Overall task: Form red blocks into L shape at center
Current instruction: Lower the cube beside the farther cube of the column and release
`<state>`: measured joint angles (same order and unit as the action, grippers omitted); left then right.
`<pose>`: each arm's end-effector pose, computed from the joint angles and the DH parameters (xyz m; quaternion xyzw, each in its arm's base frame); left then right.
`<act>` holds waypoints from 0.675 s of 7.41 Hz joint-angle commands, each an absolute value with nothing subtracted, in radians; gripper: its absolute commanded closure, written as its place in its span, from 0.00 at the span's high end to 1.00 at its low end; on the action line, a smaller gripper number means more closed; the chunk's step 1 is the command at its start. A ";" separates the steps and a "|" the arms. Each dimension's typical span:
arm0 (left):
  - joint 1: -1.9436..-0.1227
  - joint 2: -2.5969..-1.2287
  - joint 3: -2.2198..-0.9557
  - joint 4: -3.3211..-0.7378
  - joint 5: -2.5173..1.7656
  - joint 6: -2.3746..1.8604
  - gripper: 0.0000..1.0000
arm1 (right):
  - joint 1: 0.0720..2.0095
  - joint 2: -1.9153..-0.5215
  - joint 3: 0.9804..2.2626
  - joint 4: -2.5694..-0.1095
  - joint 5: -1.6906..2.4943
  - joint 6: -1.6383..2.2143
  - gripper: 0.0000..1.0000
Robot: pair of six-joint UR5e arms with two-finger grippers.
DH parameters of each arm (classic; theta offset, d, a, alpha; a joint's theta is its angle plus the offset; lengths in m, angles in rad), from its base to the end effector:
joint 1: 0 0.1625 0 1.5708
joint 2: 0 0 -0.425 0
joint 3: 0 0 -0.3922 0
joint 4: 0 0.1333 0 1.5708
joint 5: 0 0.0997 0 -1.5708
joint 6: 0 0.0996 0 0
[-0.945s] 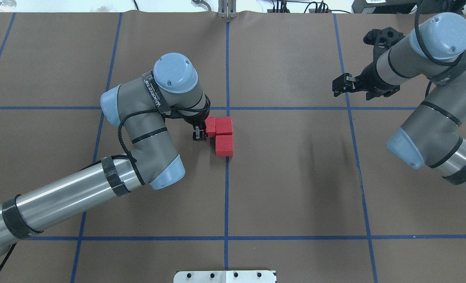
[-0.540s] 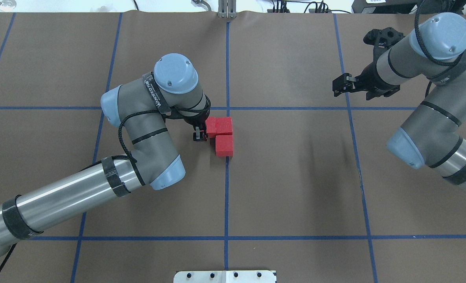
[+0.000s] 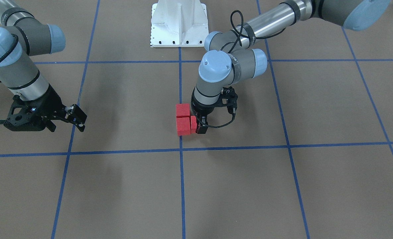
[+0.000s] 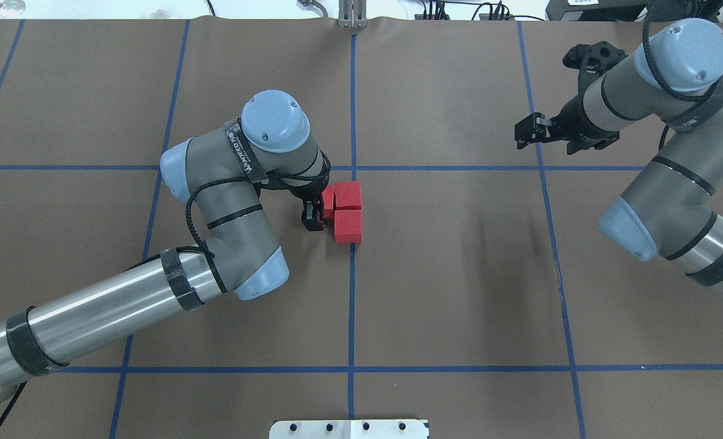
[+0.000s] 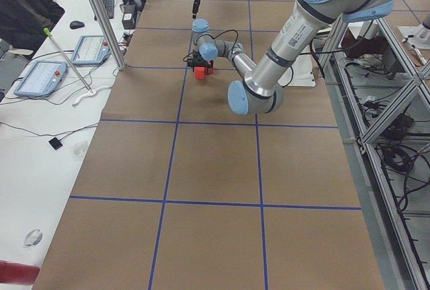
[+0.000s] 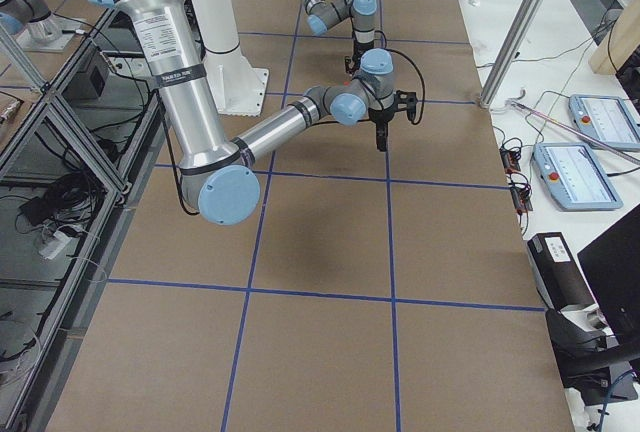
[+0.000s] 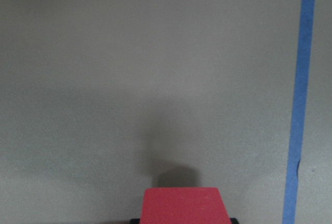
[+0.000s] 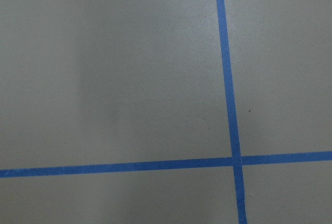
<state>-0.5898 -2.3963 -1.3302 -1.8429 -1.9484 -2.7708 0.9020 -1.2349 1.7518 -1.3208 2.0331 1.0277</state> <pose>0.5900 -0.5111 0.2194 -0.2854 0.3380 -0.6482 0.6198 -0.3114 -0.5374 0.3649 0.0815 -0.4137 0.0768 0.9035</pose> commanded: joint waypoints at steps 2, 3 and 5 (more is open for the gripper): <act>-0.594 -2.396 -1.342 -1.845 -1.953 -2.769 1.00 | 0.902 -1.229 1.749 -1.321 2.033 1.028 1.00; -0.601 -2.390 -1.376 -1.836 -1.969 -2.769 1.00 | 0.902 -1.229 1.747 -1.321 2.033 1.028 1.00; -0.636 -2.181 -1.603 -1.835 -2.057 -2.691 1.00 | 0.902 -1.232 1.750 -1.321 2.033 1.026 1.00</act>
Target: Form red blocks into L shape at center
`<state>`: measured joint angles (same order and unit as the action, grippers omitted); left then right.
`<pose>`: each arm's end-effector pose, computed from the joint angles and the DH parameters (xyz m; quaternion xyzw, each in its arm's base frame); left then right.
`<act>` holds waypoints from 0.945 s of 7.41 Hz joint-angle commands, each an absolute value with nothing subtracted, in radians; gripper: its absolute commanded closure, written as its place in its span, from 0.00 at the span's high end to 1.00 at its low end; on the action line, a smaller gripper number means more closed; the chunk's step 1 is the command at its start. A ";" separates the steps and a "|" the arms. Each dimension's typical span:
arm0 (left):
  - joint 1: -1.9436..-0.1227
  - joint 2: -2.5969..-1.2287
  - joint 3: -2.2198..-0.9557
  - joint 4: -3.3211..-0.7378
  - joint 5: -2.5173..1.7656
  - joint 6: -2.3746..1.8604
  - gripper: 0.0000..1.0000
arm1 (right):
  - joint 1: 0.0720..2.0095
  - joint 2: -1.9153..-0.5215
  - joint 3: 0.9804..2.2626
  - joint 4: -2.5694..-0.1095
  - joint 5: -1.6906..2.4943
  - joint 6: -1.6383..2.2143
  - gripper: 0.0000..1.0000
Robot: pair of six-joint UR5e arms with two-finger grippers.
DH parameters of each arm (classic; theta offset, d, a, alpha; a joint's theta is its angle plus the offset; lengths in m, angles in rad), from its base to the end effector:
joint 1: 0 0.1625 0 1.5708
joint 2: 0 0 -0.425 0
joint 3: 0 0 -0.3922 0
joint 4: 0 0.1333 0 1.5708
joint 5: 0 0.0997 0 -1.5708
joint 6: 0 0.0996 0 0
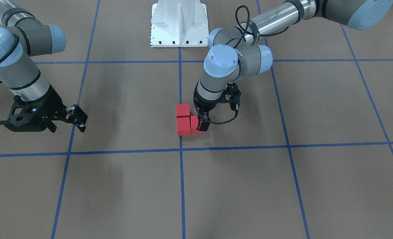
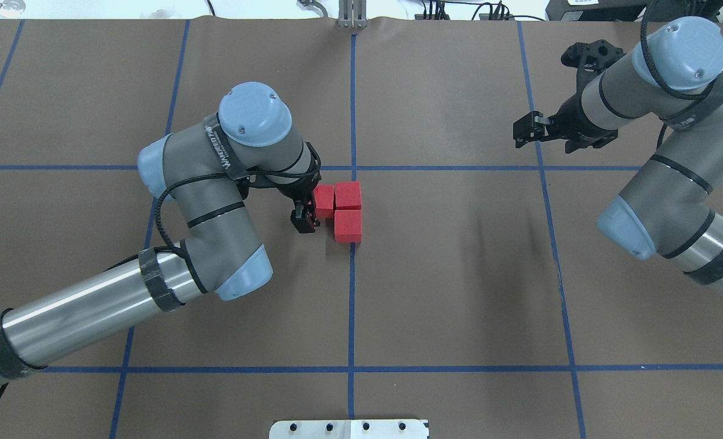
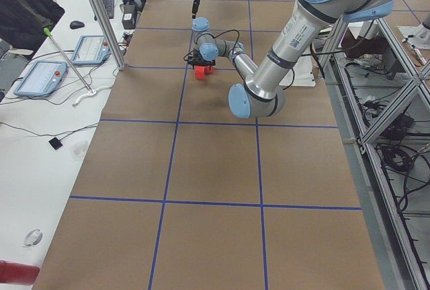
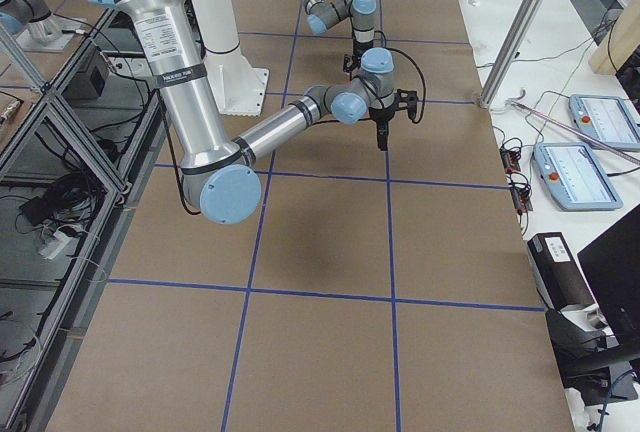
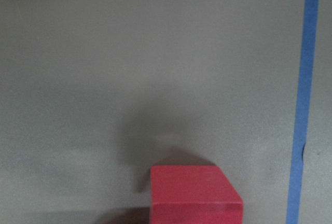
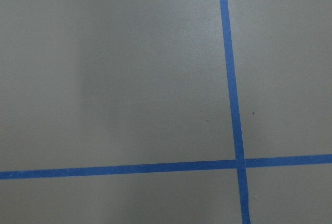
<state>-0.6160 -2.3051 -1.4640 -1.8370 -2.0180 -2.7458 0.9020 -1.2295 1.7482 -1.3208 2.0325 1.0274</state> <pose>0.5475 -0.4981 0.2263 -0.3085 0.3499 -0.6265 0.6245 -0.3125 -0.5388 0.3633 0.0823 -0.4141 0.0765 0.9033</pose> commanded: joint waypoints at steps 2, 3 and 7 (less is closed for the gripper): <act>-0.637 -1.973 -1.802 -1.833 -2.059 -2.483 1.00 | 0.904 -1.230 1.753 -1.321 2.034 1.028 1.00; -0.637 -1.879 -1.860 -1.836 -2.060 -2.326 1.00 | 0.908 -1.242 1.767 -1.321 2.034 1.026 1.00; -0.766 -1.477 -2.029 -2.025 -2.062 -1.706 1.00 | 1.128 -1.386 1.845 -1.336 2.202 0.869 1.00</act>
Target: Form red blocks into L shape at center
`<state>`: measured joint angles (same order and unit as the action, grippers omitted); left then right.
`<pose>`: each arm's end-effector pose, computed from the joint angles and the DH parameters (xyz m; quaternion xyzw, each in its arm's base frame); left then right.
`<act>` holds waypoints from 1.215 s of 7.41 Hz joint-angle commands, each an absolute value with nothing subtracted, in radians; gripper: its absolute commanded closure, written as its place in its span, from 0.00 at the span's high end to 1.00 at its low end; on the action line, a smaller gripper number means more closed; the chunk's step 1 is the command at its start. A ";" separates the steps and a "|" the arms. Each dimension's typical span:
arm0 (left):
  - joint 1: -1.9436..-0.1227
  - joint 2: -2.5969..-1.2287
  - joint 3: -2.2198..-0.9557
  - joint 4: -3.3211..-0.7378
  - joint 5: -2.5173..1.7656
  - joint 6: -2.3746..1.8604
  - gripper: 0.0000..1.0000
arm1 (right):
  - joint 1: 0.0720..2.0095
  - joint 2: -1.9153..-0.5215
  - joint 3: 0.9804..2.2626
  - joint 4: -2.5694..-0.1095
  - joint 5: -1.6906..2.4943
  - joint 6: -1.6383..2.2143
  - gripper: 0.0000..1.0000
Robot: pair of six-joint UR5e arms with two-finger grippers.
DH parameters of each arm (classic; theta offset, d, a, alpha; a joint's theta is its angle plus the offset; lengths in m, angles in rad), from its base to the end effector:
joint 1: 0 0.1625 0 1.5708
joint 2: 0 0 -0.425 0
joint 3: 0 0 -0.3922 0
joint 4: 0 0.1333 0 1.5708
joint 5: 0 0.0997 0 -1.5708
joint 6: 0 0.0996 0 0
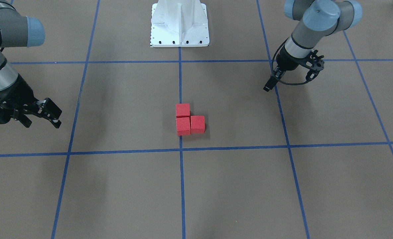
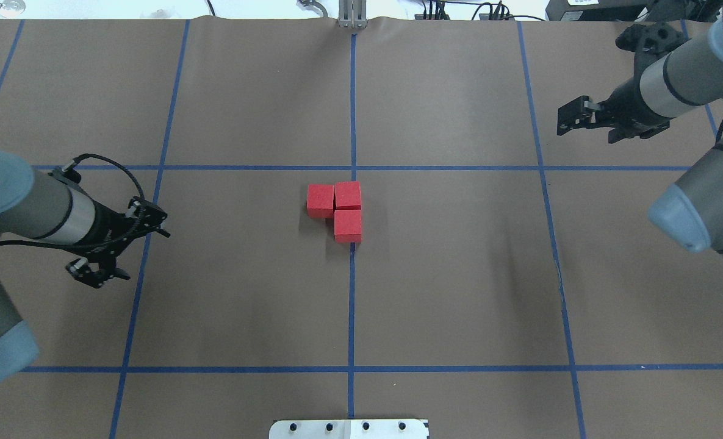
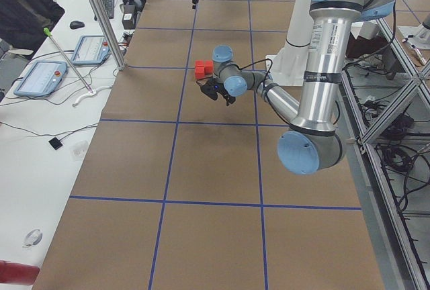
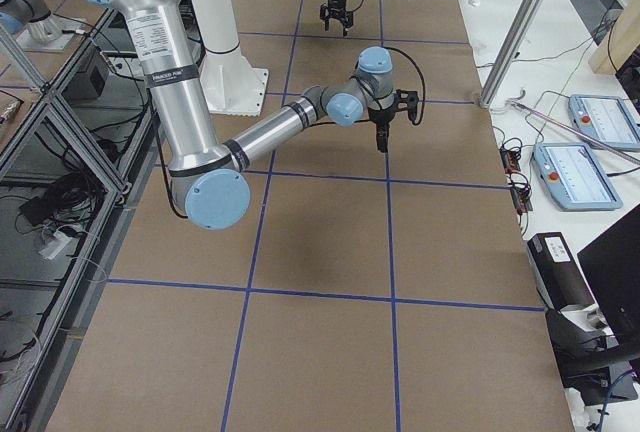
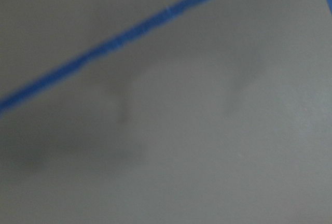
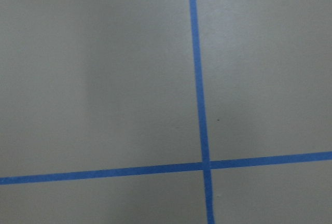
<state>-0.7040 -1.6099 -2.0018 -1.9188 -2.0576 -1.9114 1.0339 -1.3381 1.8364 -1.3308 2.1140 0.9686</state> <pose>0.3240 -0.3889 0.3969 -0.1477 0.4196 -0.3611 0.8196 -0.2231 -0.5348 0.3846 0.0826 -0.4202 0.0979 0.8983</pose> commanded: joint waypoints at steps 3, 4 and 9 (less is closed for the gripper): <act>-1.108 -1.346 -1.926 -2.071 -2.269 -1.044 1.00 | 1.363 -1.479 1.825 -1.423 2.296 0.499 1.00; -1.247 -1.345 -1.863 -2.056 -2.334 -0.818 1.00 | 1.429 -1.467 1.824 -1.536 2.295 0.331 1.00; -1.552 -1.465 -1.697 -1.765 -2.418 -0.290 1.00 | 1.538 -1.459 1.726 -1.652 2.299 0.024 1.00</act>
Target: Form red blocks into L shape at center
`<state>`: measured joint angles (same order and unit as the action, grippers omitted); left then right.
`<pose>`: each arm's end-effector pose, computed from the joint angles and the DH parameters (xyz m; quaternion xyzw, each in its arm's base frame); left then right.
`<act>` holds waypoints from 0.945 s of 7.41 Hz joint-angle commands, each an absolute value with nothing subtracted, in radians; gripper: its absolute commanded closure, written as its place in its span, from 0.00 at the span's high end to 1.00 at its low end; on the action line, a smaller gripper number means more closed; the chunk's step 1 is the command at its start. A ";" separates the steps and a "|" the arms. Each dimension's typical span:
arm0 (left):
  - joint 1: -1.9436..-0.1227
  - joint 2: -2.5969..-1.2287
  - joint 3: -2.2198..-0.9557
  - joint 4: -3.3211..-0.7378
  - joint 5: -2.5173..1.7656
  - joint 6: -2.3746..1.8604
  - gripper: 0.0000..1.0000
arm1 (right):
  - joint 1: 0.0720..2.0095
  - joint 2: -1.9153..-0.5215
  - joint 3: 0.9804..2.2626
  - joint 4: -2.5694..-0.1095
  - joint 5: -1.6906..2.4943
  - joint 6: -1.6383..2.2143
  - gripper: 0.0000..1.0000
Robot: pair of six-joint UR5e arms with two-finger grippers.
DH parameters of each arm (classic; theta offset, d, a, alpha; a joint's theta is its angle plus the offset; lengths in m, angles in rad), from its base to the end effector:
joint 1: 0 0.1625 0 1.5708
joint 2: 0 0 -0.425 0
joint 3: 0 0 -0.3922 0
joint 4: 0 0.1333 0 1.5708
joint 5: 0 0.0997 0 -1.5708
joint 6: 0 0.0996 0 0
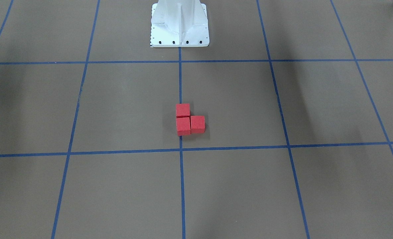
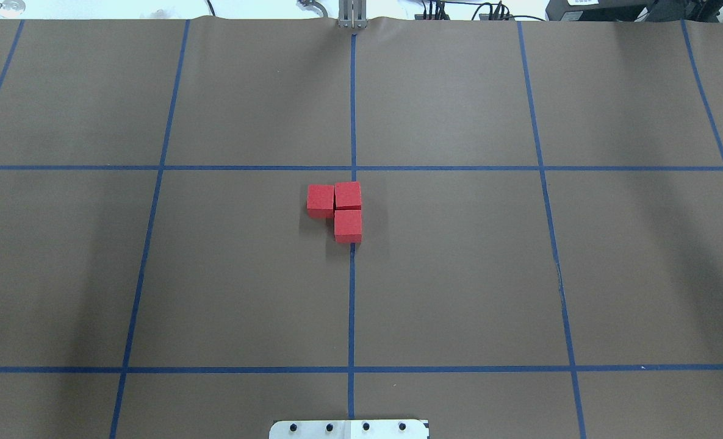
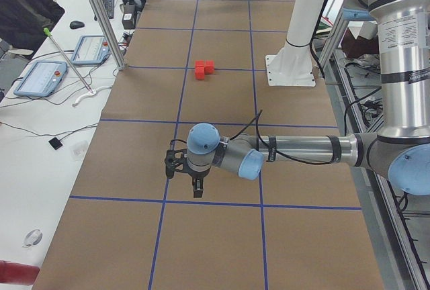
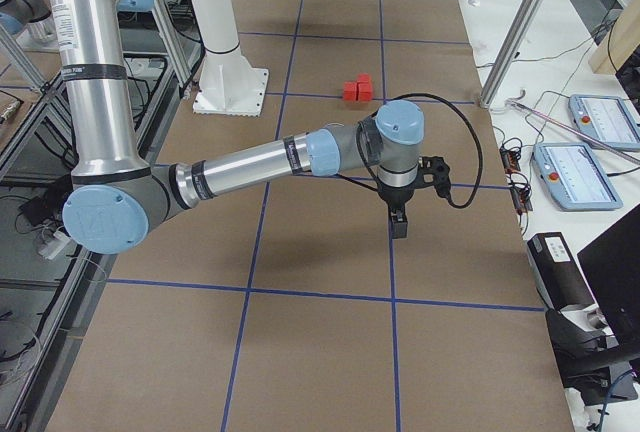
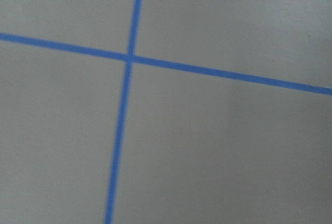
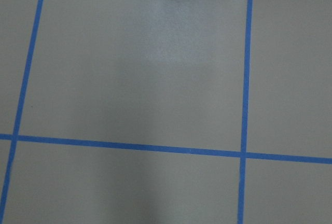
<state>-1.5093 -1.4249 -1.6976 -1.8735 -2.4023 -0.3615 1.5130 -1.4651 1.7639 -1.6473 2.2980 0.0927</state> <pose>-0.0323 -0.4477 0.6270 0.0425 0.4181 -0.0789 0.9040 0.0362 -0.5363 0.5203 0.0768 -0.3602 -0.0232 0.9294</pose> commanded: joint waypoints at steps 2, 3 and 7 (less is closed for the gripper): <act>-1.555 -1.486 -1.774 -1.619 -2.408 -0.285 1.00 | 1.558 -1.468 1.733 -1.667 2.325 0.015 0.99; -1.557 -1.485 -1.834 -1.558 -2.404 -0.285 1.00 | 1.572 -1.471 1.743 -1.684 2.339 0.015 1.00; -1.575 -1.450 -1.858 -1.551 -2.384 -0.297 1.00 | 1.568 -1.486 1.759 -1.680 2.384 0.031 1.00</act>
